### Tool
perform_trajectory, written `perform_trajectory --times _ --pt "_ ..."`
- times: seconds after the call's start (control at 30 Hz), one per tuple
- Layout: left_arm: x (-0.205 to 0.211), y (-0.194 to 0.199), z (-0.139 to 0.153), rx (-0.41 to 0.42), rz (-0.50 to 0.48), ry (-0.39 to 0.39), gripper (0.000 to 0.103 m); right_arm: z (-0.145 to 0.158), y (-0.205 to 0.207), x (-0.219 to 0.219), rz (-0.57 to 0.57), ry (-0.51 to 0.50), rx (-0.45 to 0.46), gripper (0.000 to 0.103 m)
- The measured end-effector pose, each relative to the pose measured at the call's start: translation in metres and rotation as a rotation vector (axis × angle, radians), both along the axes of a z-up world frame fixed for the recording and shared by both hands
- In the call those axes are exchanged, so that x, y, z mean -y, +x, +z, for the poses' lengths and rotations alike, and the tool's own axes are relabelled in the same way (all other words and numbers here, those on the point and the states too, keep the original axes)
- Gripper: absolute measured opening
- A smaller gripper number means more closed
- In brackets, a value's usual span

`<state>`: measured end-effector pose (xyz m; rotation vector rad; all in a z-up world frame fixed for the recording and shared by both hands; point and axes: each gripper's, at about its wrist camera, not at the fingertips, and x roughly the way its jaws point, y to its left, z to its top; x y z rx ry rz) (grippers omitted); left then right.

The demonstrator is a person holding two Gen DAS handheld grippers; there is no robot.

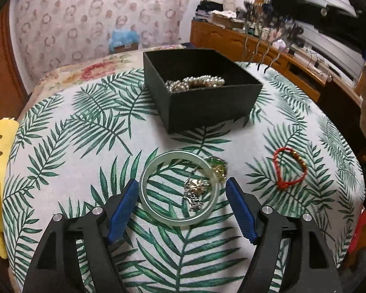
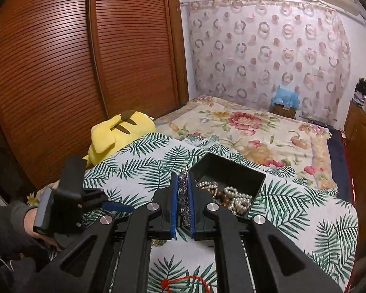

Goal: Organize jewelry
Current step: 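Drop the silver hairpins into the black box with the right gripper, then grasp the jade bangle with the left gripper and drop it into the box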

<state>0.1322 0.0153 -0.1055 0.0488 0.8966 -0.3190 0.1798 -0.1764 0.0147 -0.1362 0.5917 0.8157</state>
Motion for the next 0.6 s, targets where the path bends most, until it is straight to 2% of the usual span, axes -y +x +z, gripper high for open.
perform_trajectory --times 0.27,0.47,0.6 --pt "0.009 -0.001 -0.007 0.017 -0.051 0.105 0.069 -0.003 0.006 -0.002 0.023 -0.004 0.008 0.009" --pt "0.003 -0.004 -0.001 0.039 -0.029 0.085 0.068 -0.007 0.011 -0.005 0.027 -0.006 0.004 0.009" --pt "-0.006 -0.008 0.017 0.076 -0.001 0.017 0.068 -0.008 0.016 -0.008 0.030 -0.015 0.011 0.009"
